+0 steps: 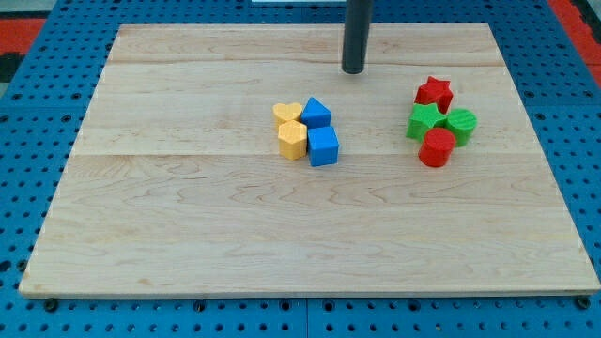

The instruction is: Move the red star down a bit

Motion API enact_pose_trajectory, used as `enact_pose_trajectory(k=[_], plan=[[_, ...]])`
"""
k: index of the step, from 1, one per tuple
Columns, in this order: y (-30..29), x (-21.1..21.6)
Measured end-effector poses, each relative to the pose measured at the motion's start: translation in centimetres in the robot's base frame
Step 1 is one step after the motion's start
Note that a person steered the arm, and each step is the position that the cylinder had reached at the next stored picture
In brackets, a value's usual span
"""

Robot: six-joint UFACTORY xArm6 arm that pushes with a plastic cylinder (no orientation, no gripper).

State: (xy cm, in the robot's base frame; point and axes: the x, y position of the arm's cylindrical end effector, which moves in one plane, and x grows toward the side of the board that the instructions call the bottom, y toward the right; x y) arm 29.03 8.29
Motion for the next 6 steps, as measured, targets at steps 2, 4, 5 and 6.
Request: enact_pose_trajectory(k=[2, 4, 5, 6], plan=[[3.4, 0.3], [9.4, 0.6], [9.7, 0.9], [11.7, 2.2]])
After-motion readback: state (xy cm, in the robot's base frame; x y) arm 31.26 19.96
